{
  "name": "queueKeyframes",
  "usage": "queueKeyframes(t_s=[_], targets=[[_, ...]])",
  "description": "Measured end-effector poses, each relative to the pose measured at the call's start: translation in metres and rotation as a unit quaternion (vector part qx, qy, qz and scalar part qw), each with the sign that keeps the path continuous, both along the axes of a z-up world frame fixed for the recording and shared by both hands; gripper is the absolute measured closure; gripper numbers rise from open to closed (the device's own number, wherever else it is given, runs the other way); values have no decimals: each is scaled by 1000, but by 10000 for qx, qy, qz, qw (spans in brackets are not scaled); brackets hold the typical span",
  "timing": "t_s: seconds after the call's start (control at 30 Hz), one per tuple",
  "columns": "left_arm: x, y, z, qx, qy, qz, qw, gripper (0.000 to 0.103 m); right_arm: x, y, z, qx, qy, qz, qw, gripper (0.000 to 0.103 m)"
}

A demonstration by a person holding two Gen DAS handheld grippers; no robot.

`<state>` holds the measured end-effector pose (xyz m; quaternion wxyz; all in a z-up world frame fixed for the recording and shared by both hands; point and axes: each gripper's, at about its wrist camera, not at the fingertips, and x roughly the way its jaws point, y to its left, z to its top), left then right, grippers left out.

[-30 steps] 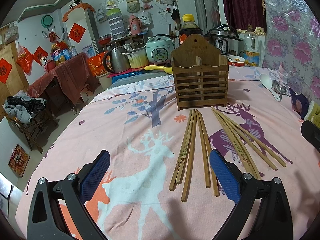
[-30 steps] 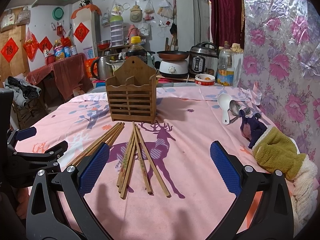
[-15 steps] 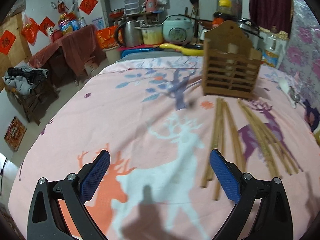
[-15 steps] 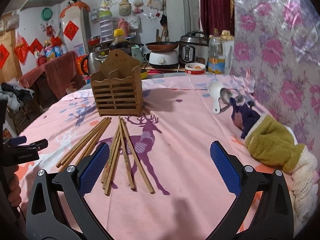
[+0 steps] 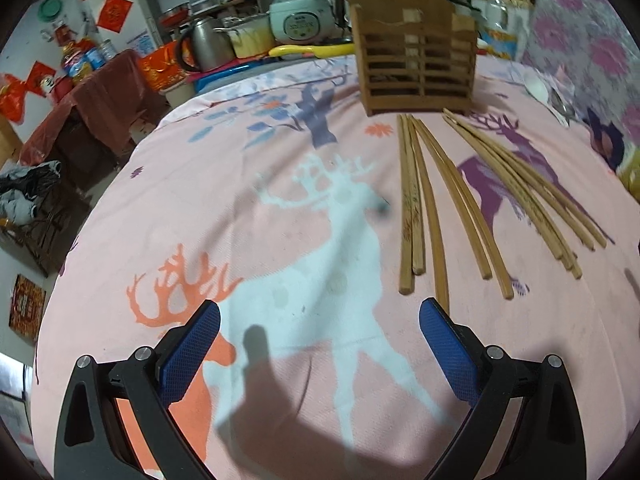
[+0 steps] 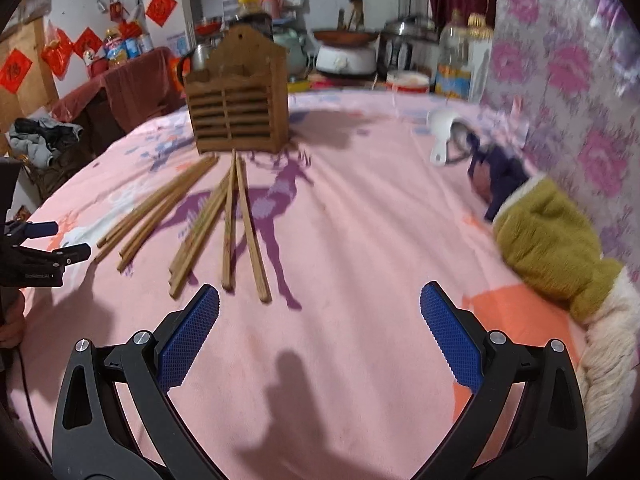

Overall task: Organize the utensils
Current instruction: 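Move both tools down toward the loose bamboo chopsticks, then close the left tool on one chopstick while the right tool grasps another chopstick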

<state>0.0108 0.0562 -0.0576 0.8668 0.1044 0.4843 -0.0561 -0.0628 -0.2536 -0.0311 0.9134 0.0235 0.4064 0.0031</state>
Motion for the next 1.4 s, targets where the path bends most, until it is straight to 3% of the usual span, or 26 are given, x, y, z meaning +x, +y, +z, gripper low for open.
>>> queueKeyframes(t_s=[0.17,0.33,0.47,0.57,0.77,0.83,0.9,1.03,1.1,1.17,1.27,1.4], targets=[[3,-4,-5,83,137,-68,9998,6,9,-13,-11,286,421,-34,9987,6],[4,-1,-6,-73,234,-67,9997,5,21,-25,-29,466,1009,-159,9937,6],[8,4,-9,-328,374,-26,9988,5,24,-12,-36,-35,1182,95,9929,5],[10,6,-10,-426,427,-7,9982,5,23,-12,-36,-34,1214,210,9924,5],[8,-9,-7,-89,176,-256,9995,6,23,-11,-32,-26,1213,266,9923,5],[8,-15,-5,-48,97,-428,9990,15,21,-12,-31,19,1147,265,9931,6],[10,-21,-4,-75,36,-669,9977,31,18,-12,-28,180,1009,395,9939,6],[15,-24,-4,-276,66,-920,9954,51,16,-5,-22,196,847,596,9944,18],[16,-23,-4,-512,150,-1033,9932,74,16,-3,-17,241,712,656,9950,23],[14,-24,-4,-582,161,-1105,9920,83,17,-2,-16,296,626,714,9950,27],[13,-27,-4,-529,136,-1118,9922,91,22,1,-16,321,635,753,9946,33],[18,-10,-4,-532,131,-778,9955,91,23,3,-13,270,513,744,9955,34]])
